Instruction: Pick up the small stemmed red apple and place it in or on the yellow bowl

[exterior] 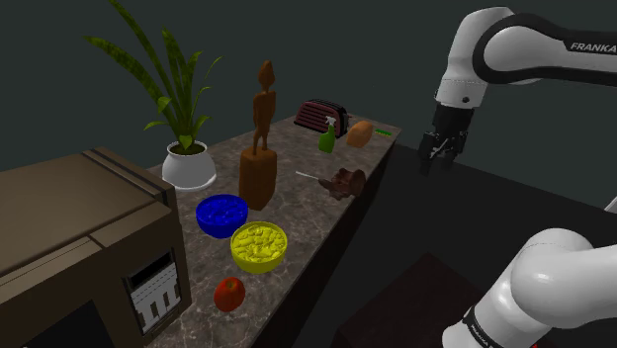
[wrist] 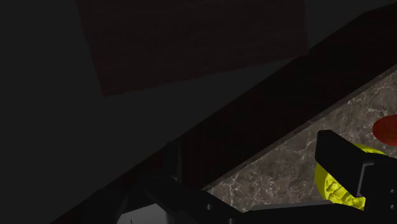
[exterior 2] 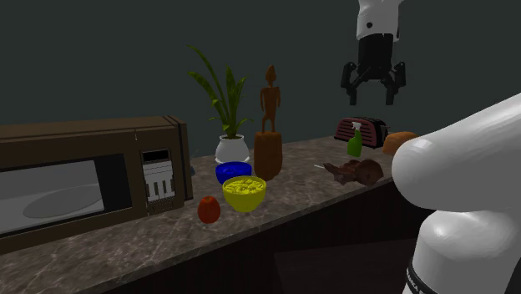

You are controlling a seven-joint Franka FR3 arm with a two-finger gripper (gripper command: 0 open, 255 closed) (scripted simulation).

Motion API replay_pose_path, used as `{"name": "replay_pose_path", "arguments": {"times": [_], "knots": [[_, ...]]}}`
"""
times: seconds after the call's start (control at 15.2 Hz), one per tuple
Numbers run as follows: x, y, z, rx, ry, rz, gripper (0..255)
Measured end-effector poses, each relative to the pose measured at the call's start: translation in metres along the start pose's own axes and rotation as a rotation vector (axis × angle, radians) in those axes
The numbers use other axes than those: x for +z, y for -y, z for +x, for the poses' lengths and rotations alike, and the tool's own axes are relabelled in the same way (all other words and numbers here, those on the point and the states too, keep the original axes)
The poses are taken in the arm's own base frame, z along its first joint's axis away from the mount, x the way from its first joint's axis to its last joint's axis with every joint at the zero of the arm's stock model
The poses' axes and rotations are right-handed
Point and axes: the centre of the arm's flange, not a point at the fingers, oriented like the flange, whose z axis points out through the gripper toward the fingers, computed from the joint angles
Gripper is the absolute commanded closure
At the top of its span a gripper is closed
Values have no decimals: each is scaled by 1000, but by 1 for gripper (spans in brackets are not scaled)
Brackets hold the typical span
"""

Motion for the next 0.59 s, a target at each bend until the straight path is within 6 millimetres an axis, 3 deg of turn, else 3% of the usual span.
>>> {"name": "replay_pose_path", "arguments": {"times": [0.13,0.59], "knots": [[3,5,3,-2,0,0,0],[46,76,29,-25,-10,-4,0]]}}
